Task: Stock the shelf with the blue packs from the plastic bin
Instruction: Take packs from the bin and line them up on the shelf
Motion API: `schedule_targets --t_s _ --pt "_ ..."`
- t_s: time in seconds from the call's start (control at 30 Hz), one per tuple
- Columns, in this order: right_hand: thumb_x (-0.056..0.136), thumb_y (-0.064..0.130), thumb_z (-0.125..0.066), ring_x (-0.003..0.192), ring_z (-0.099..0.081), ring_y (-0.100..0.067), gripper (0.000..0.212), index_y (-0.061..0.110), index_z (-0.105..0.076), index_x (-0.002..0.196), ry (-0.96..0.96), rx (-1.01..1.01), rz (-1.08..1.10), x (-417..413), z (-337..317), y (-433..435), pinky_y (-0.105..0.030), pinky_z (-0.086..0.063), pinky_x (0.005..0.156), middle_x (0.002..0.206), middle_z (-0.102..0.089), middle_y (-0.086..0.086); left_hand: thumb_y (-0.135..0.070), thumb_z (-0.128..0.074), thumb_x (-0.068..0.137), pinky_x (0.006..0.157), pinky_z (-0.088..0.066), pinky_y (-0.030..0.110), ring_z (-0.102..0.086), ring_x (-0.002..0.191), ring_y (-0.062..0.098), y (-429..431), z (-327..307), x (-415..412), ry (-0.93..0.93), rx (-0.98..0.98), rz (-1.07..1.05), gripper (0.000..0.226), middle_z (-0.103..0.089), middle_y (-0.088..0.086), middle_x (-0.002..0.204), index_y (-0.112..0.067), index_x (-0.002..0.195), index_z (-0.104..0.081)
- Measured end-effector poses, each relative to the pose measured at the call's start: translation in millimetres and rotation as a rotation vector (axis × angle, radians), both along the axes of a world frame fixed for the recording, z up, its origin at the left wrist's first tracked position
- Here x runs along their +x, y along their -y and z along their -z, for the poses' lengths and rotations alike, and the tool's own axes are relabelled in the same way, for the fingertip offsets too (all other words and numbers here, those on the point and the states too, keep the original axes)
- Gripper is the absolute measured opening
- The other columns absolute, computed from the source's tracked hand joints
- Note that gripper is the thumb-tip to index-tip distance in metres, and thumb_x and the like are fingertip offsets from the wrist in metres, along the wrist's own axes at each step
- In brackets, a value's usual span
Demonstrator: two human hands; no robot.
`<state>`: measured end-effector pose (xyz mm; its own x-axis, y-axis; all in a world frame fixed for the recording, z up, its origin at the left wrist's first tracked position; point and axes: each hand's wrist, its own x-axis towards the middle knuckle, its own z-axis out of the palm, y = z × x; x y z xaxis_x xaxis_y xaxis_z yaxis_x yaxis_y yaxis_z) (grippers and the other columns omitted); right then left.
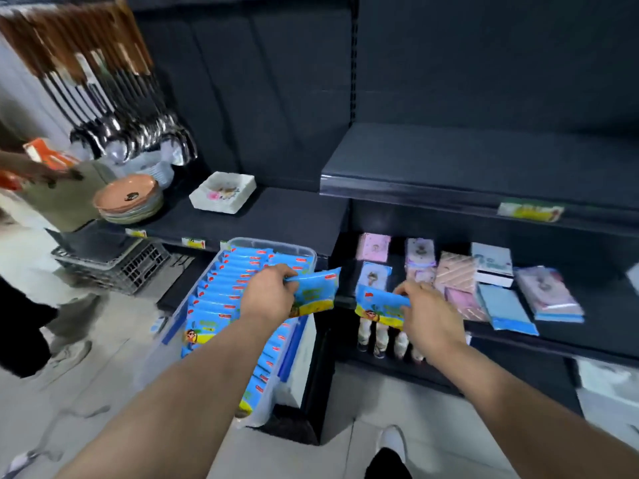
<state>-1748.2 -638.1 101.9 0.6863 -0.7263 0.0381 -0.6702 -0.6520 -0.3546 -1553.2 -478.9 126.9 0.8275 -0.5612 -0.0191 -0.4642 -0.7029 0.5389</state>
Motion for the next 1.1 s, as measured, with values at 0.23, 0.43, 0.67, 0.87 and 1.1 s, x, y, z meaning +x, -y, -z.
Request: schedule_targets --t_s 0.23,0.43,0.67,0.87,1.1 --pt "0.086 0.01 -0.051 0.106 -0.051 -0.019 0.034 0.036 -0.056 0.107 0.055 -0.153 0.276 -107 -42 10 -0.037 -0.037 0.082 0.107 -0.06 0.011 -0.023 -0.06 0.089 0.084 -0.046 0.031 -0.061 0.101 0.025 49 -40 -69 0.074 -0.101 0.206 0.018 -0.069 0.004 0.105 -0.023 0.105 -0.068" --pt "0.086 0.008 -0.05 0.105 -0.046 -0.018 0.039 0.038 -0.056 0.11 0.133 -0.215 0.49 -179 -80 35 -0.038 -0.031 0.079 0.108 -0.057 0.011 -0.023 -0.056 0.092 0.069 -0.043 0.025 -0.055 0.082 0.014 109 -79 -128 0.089 -0.204 0.311 0.015 -0.063 -0.005 0.097 -0.027 0.102 -0.066" --pt "0.089 0.012 -0.052 0.103 -0.048 -0.022 0.026 0.03 -0.057 0.108 0.264 -0.172 0.608 -257 -99 79 -0.038 -0.04 0.083 0.107 -0.06 0.004 -0.027 -0.058 0.092 0.077 -0.048 0.031 -0.061 0.094 0.021 181 -97 -202 0.046 -0.29 0.408 0.015 -0.068 -0.001 0.106 -0.025 0.104 -0.067" --pt "0.086 0.007 -0.052 0.096 -0.047 -0.022 0.027 0.029 -0.059 0.099 0.34 -0.179 0.572 -321 -109 143 -0.04 -0.043 0.081 0.094 -0.054 0.004 -0.023 -0.055 0.093 0.072 -0.041 0.027 -0.055 0.088 0.016 256 -110 -270 0.056 -0.358 0.429 0.016 -0.066 -0.002 0.105 -0.024 0.106 -0.066" --pt "0.084 0.005 -0.053 0.1 -0.046 -0.018 0.031 0.033 -0.058 0.095 0.386 -0.223 0.594 -384 -136 240 -0.037 -0.038 0.079 0.094 -0.048 0.01 -0.022 -0.051 0.096 0.071 -0.05 0.031 -0.059 0.088 0.017 371 -145 -340 0.076 -0.437 0.402 0.017 -0.063 -0.002 0.103 -0.025 0.107 -0.064"
